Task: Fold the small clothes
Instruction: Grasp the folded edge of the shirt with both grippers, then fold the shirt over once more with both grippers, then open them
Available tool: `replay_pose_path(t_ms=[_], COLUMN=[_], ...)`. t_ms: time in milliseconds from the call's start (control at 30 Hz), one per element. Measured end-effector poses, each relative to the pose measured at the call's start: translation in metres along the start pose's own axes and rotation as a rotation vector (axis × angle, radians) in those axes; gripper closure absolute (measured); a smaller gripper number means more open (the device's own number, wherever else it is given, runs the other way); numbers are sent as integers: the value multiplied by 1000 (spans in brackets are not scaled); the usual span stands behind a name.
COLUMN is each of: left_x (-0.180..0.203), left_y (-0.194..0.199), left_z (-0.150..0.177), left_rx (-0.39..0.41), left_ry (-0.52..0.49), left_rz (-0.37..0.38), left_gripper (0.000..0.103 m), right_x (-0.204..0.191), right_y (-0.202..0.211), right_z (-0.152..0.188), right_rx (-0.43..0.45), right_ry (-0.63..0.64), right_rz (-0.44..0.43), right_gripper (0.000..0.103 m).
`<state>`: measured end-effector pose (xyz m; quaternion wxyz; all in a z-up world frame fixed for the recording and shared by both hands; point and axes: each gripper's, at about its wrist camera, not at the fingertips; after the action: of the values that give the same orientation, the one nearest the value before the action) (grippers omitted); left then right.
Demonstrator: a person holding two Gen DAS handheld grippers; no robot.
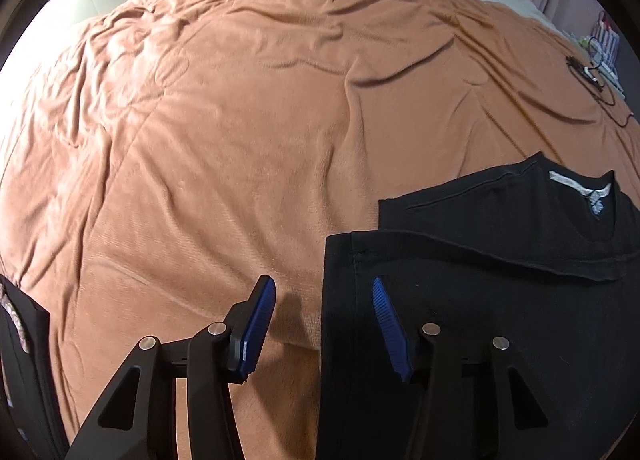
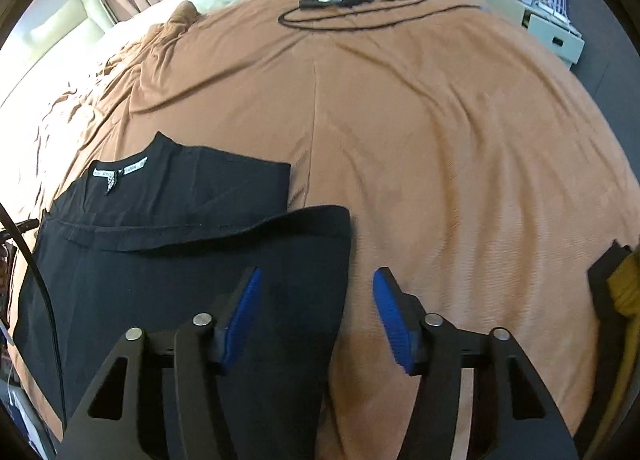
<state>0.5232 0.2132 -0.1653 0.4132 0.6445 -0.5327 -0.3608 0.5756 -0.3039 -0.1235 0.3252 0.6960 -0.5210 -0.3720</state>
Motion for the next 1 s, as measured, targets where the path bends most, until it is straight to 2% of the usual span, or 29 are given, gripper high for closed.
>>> replay_pose_path(t_ms=[167, 300, 333, 367, 433, 467, 533, 767, 1000], left_x=[6, 2, -1, -2, -4, -3, -3, -14, -10], left_y=[-17, -23, -23, -23, -23, -22, -16, 16, 63], left_z=[-2, -7, -8, -9, -9, -8, -8, -7, -12], left_rx=[-16, -13, -14, -17, -19, -17, 0, 71, 166], left_ry=[-7, 29, 50, 64, 90, 90, 92, 136, 114], left_rz=[-11, 10, 26, 40, 90, 92, 86, 119, 110], left_gripper=[52, 58, 60, 66, 79, 87, 97, 100, 100], right_x=[4, 2, 1, 2, 2, 4, 6, -4, -22], right_y=[-18, -27, -26, -26, -25, -24, -18, 13, 51], right_z=[-13, -22, -22, -22, -22, -21, -18, -9, -5], right_rx=[-16, -12, -11, -10, -4, -1, 14, 91, 172], right_ry=[3, 1, -4, -11, -31, -43, -58, -35, -14], right_rz=[-20, -21, -18, -18, -19, -20, -23, 26, 51], right_gripper=[52, 63, 67, 71, 94, 99, 101, 101, 102])
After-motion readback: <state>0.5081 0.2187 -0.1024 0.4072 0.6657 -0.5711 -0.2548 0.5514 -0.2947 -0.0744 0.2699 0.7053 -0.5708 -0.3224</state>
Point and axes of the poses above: each gripper's, at about its wrist camera, not at the fingertips, and y roughly against the way its jaws point, x to its right, z to its underside, and after that the axes turned 3 degrees about y, right-handed
